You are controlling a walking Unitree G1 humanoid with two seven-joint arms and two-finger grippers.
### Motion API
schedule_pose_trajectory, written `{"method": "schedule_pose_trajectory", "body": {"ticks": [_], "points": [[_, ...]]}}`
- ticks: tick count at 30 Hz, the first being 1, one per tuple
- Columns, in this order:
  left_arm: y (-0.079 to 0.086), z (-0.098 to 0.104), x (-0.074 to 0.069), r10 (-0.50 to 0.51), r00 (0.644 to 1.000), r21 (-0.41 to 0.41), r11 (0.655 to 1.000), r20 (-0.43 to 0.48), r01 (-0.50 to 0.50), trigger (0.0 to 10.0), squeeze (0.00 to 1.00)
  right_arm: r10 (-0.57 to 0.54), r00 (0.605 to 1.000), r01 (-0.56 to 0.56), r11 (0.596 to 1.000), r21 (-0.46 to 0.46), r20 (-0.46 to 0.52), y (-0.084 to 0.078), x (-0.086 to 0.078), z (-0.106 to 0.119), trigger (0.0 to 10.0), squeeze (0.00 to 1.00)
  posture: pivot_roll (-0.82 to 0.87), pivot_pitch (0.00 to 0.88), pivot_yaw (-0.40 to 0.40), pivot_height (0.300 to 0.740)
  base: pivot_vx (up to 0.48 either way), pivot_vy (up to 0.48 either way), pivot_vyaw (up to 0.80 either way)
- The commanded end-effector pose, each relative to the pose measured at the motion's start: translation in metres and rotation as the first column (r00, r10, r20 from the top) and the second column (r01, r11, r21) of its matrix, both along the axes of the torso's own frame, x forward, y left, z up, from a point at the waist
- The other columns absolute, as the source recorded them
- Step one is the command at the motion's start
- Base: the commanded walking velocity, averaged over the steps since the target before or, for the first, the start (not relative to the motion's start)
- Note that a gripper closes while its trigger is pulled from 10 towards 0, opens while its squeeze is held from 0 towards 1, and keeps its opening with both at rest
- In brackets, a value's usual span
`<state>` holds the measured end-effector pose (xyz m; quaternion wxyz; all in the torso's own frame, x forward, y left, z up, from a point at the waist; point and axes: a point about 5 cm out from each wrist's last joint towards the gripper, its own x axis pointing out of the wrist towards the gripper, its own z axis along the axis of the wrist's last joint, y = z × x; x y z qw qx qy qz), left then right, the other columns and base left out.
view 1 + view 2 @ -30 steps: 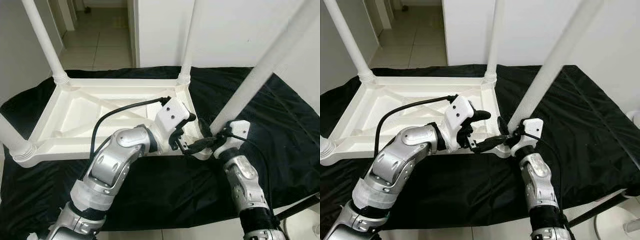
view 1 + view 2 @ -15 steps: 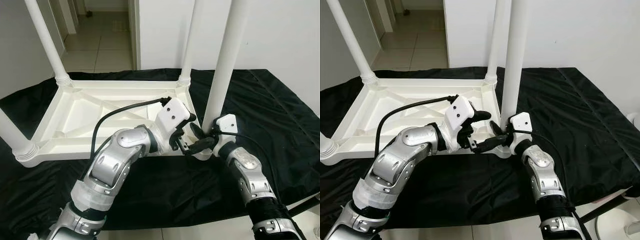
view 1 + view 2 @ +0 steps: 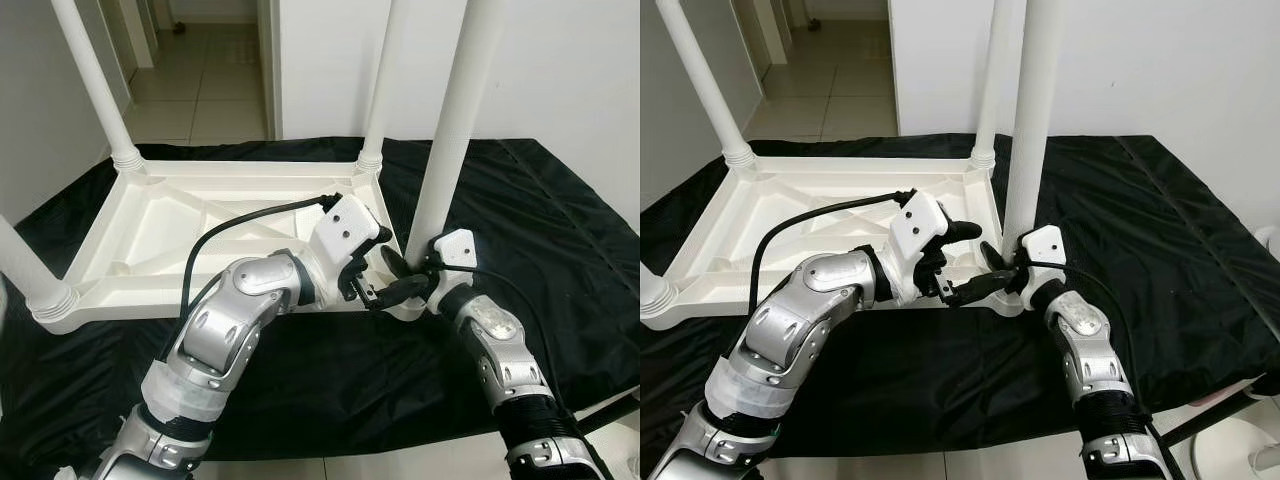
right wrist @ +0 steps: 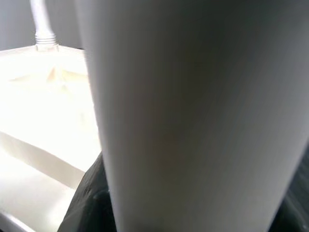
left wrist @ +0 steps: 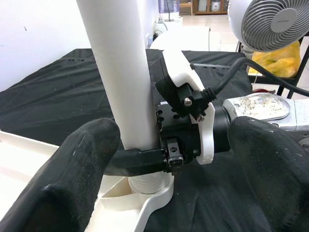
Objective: Building children table
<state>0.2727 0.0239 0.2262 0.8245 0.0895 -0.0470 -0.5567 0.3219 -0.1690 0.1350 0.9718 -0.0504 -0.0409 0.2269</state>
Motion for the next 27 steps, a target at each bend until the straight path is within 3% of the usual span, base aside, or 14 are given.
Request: {"method": "schedule_pose_trajectory", "body": {"ticks": [1, 14, 27], "points": [[0.001, 0.003, 0.002, 0.056, 0.998, -0.011, 0.998, 0.016, -0.056, 10.0, 0.0, -0.068, 0.969, 0.074, 0.997, 0.016, -0.238, -0.012, -0.01, -0.044, 10.0, 0.0, -0.05, 0.016, 0.015, 0.74, 0.0, 0.0, 0.0], [-0.002, 0.003, 0.001, 0.045, 0.999, -0.014, 0.999, 0.017, -0.044, 10.0, 0.0, -0.12, 0.934, 0.164, 0.981, 0.103, -0.336, -0.019, -0.006, -0.053, 10.0, 0.0, -0.05, 0.008, 0.009, 0.74, 0.0, 0.0, 0.0], [-0.002, 0.003, 0.0, 0.046, 0.999, -0.018, 0.999, 0.019, -0.046, 10.0, 0.0, -0.145, 0.92, 0.192, 0.977, 0.096, -0.364, -0.02, -0.004, -0.056, 10.0, 0.0, -0.05, 0.0, -0.004, 0.74, 0.0, 0.0, 0.0]]}}
